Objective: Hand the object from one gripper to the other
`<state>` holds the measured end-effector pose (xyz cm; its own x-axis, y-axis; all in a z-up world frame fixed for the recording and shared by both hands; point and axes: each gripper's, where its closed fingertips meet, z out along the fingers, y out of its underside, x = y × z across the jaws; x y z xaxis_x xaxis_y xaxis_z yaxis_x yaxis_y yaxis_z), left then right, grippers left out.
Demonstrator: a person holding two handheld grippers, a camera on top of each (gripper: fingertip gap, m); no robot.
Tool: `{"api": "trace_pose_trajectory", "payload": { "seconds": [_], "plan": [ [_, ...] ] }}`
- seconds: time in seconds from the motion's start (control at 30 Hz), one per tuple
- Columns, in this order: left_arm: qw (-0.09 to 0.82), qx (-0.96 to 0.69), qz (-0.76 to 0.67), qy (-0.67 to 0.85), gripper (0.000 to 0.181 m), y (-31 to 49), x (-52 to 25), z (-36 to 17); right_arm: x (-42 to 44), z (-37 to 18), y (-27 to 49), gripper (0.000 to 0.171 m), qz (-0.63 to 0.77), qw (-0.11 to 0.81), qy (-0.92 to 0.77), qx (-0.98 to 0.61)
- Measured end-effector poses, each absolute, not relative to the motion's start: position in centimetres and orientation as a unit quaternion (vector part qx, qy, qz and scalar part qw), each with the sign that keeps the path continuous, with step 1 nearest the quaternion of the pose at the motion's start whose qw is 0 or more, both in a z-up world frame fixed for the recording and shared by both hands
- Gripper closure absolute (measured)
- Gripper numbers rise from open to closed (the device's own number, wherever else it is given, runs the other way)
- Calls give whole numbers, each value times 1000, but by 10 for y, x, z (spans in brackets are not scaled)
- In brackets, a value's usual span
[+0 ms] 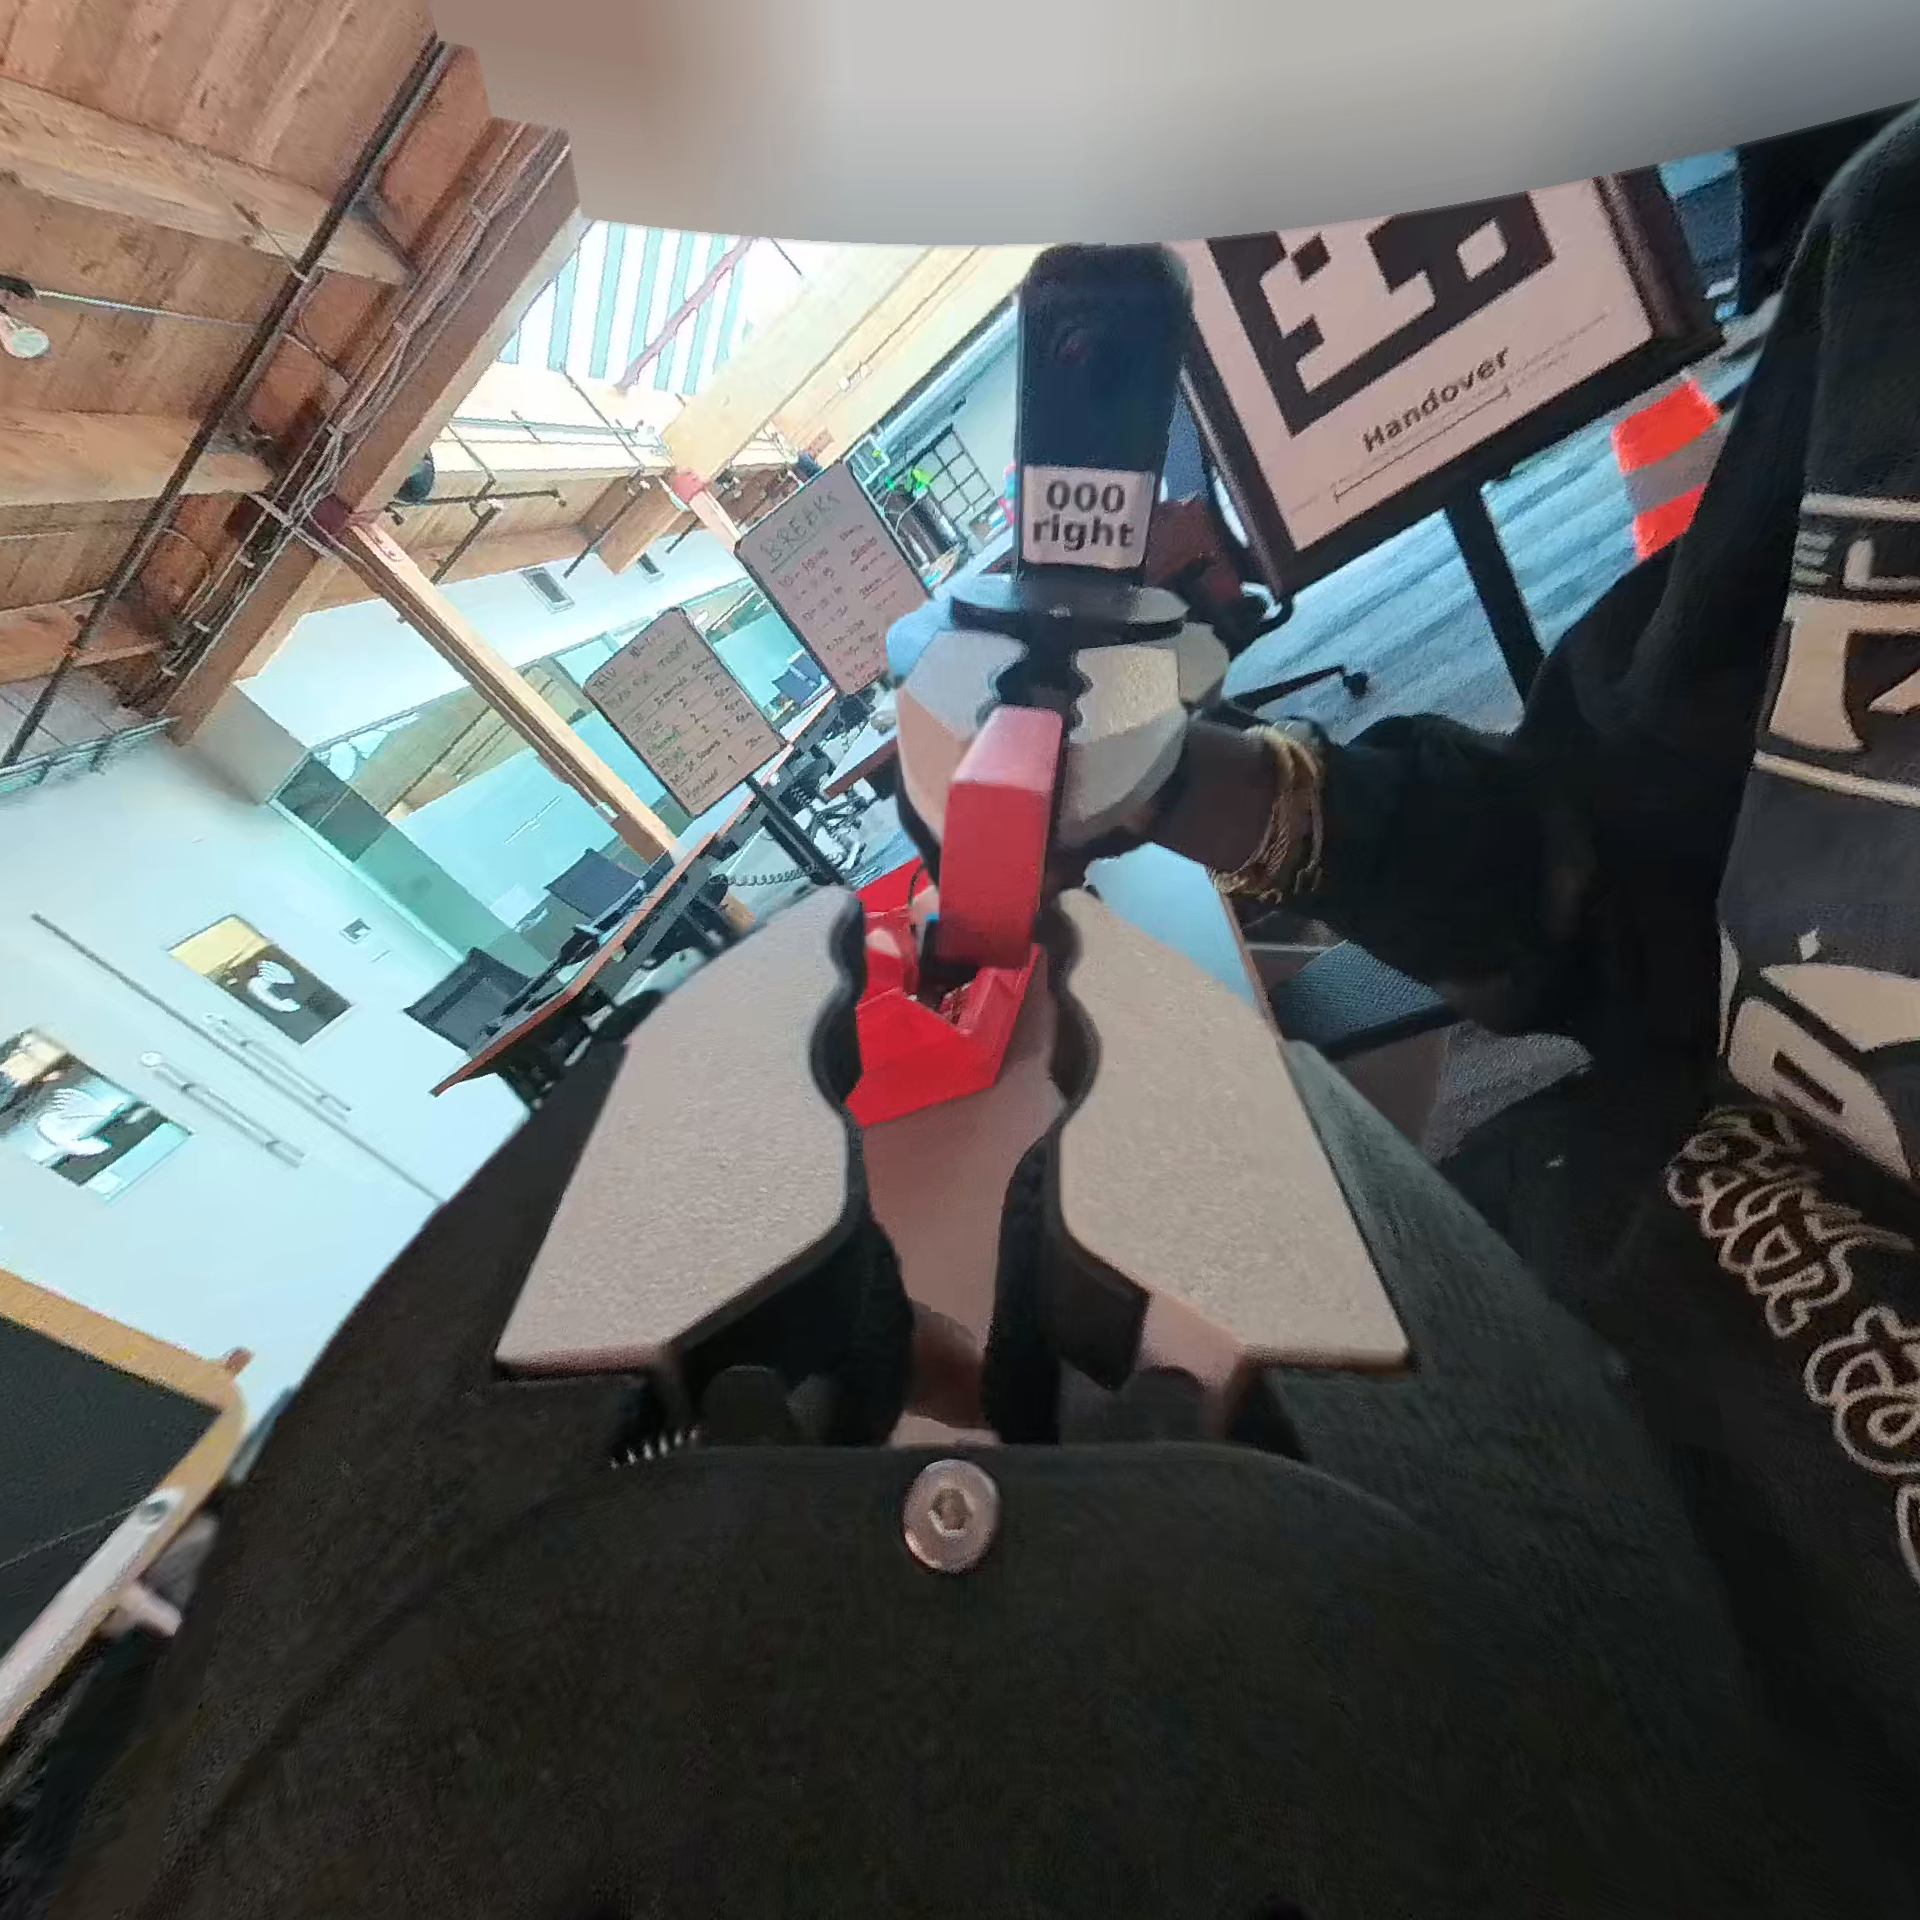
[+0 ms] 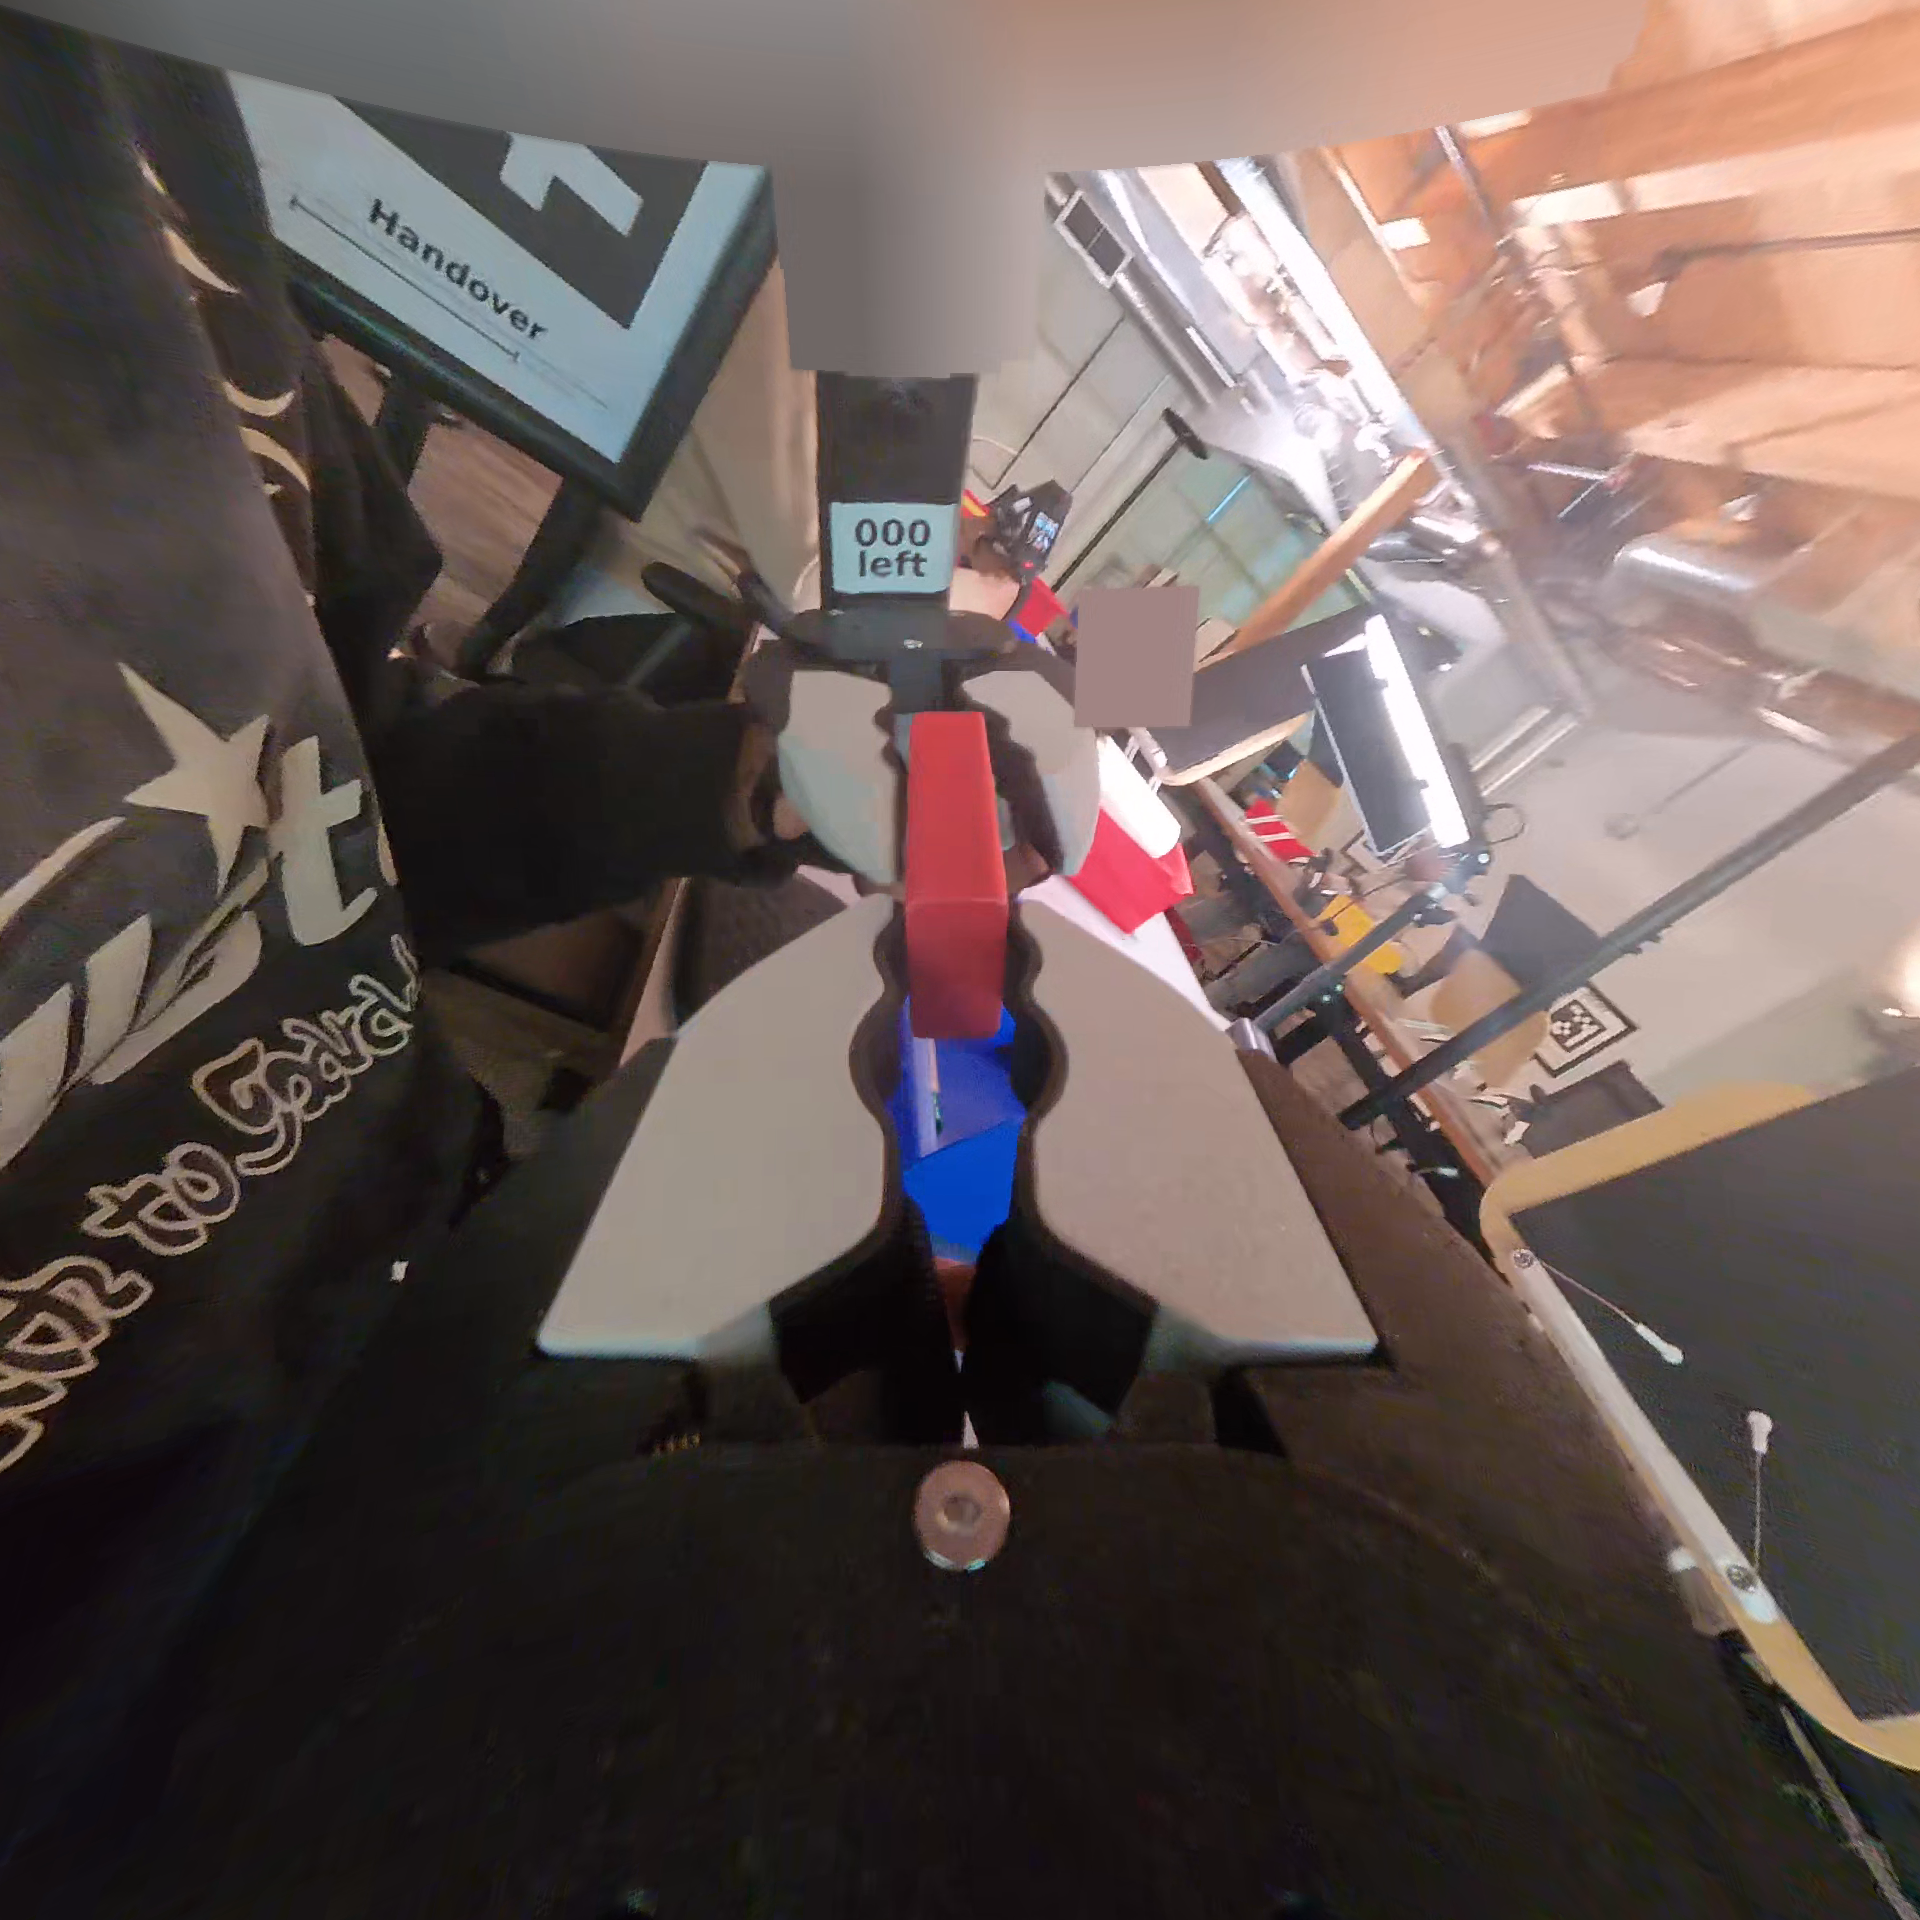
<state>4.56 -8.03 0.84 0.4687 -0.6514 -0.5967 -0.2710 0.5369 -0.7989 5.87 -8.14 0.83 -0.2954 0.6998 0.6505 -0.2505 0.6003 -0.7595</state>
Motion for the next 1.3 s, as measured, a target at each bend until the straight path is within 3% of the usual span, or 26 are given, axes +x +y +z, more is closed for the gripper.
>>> {"api": "trace_pose_trajectory", "payload": {
  "seconds": [0.07, 0.2, 0.3, 0.47, 0.57, 0.63, 0.73, 0.77, 0.87, 0.93, 1.07, 1.17, 1.3],
  "plan": [
    [707, -466, -168, 505, 164, -86, 49, 7, 58, 7, -83, 154, 410, 568, -693, -169],
    [691, -497, -234, 470, 164, -85, 48, 11, 57, 14, -82, 152, 422, 572, -679, -182],
    [660, -529, -368, 386, 165, -85, 40, 23, 58, 29, -74, 124, 371, 665, -634, -136],
    [590, -573, -468, 323, 165, -80, 31, 15, 53, 26, -72, 112, 236, 738, -628, -68],
    [560, -592, -480, 323, 165, -82, 37, 7, 47, 16, -75, 115, 189, 739, -645, -40],
    [552, -605, -471, 329, 165, -83, 41, 1, 44, 10, -78, 135, 178, 731, -658, -31],
    [564, -588, -464, 348, 163, -90, 45, 6, 47, 12, -82, 135, 221, 708, -669, -51],
    [590, -572, -440, 364, 159, -91, 46, 10, 49, 12, -83, 136, 248, 694, -673, -67],
    [709, -507, -274, 406, 124, -88, 41, 22, 54, 16, -83, 136, 353, 632, -677, -133],
    [739, -475, -169, 447, 114, -92, 44, 22, 56, 18, -86, 135, 421, 583, -673, -172],
    [724, -478, -126, 481, 117, -92, 54, 16, 62, 20, -96, 135, 456, 558, -668, -183],
    [715, -464, -189, 488, 146, -98, 62, 18, 61, 19, -96, 135, 447, 561, -669, -194],
    [688, -490, -261, 467, 147, -92, 61, 18, 61, 25, -93, 135, 463, 567, -649, -209]
  ]
}}
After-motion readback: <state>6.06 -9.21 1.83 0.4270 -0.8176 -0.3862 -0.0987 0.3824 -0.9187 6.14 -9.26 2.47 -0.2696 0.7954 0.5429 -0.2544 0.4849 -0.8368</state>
